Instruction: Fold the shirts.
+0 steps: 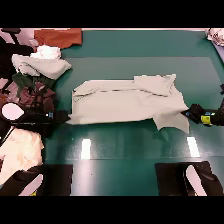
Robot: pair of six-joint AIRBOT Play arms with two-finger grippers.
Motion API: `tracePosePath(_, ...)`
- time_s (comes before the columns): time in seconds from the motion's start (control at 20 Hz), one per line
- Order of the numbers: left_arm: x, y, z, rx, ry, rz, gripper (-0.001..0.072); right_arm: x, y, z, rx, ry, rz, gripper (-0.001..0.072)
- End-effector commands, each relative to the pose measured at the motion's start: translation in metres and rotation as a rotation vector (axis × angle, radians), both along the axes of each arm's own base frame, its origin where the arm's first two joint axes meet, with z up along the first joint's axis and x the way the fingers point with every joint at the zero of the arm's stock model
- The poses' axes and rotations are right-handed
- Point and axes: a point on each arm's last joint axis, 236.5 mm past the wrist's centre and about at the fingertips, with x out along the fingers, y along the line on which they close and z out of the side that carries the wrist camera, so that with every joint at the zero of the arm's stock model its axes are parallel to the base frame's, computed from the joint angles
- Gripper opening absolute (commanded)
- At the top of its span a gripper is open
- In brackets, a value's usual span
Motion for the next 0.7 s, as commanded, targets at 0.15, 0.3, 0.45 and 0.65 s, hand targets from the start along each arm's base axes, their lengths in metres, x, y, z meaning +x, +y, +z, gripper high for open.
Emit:
tracePosePath(0.15, 0.074, 0.027, 0.046, -0.07, -0.275, 0.28, 0.0022, 0.065, 0.007, 0.035, 0.02, -0.135, 0.035, 0.0014)
tracePosePath(0.3, 0.104, 0.026, 0.029, -0.043, -0.237, 0.277, 0.0022, 0.114, 0.019, 0.036, 0.005, -0.133, 0.107, 0.0013)
tracePosePath(0.45, 0.147, 0.024, 0.022, -0.009, -0.227, 0.251, 0.0023, 0.153, 0.03, 0.027, 0.014, -0.104, 0.162, 0.0014)
tracePosePath(0.65, 0.183, 0.014, 0.0, 0.044, -0.173, 0.15, 0.0024, 0.171, 0.016, -0.001, -0.067, 0.014, 0.218, 0.0013)
